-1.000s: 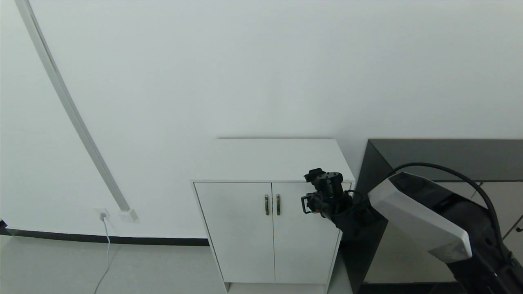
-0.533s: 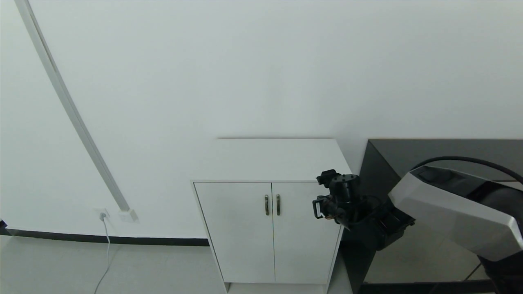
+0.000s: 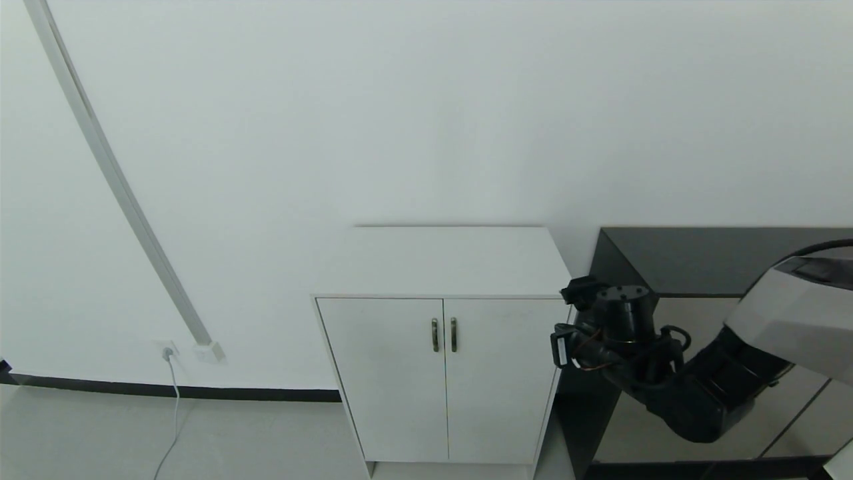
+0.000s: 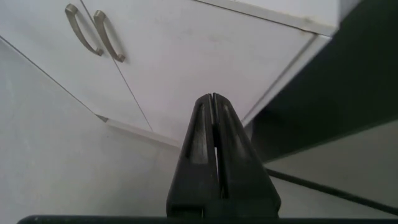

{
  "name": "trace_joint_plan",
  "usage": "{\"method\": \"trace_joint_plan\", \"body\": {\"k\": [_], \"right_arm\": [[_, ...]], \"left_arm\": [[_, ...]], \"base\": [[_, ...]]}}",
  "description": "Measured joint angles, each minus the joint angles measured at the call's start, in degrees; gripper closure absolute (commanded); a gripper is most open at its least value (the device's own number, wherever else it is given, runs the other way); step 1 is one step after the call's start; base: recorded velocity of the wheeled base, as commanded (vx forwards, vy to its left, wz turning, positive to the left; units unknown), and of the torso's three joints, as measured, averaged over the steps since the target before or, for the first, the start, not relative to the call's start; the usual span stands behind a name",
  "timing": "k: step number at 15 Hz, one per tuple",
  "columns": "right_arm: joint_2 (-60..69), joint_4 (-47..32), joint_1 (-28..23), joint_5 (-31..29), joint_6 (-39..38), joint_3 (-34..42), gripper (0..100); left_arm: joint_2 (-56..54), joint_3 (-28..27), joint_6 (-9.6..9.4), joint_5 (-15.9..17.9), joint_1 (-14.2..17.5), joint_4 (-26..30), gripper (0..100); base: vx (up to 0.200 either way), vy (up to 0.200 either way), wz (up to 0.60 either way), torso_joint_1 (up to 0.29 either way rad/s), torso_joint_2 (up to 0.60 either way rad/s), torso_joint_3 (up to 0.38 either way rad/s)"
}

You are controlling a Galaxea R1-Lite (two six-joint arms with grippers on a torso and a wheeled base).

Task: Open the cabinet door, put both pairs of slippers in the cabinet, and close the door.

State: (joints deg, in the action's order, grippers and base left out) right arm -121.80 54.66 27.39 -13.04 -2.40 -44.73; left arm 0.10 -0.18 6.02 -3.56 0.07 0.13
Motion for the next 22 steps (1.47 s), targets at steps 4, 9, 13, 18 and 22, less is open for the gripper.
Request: {"method": "trace_joint_plan", "body": {"k": [4,9,13,18,22], "right_arm": [[7.85,3.39,-2.32,-0.41,0.05,12.26,100],[17.19,7.0,-4.46,-1.62,-0.02,24.75,100],[24.61,7.06,-5.02,-1.68,0.63,31.26,100],[35.0,6.78,-6.31,-1.71,2.61,38.32,100],[43.11,3.72,-6.78,-1.62,2.33,43.93,100]], "left_arm": [[0.0,0.0,-0.04,-0.02,0.0,0.02,100],[0.0,0.0,-0.15,0.0,0.0,0.05,100],[0.0,0.0,-0.15,0.01,0.0,0.02,100],[0.0,0.0,-0.15,-0.02,0.0,0.05,100],[0.0,0.02,-0.15,-0.02,0.0,0.05,100]], "base": [[0.0,0.0,0.0,0.0,0.0,0.0],[0.0,0.0,0.0,0.0,0.0,0.0],[0.0,0.0,0.0,0.0,0.0,0.0],[0.0,0.0,0.0,0.0,0.0,0.0],[0.0,0.0,0.0,0.0,0.0,0.0]]}}
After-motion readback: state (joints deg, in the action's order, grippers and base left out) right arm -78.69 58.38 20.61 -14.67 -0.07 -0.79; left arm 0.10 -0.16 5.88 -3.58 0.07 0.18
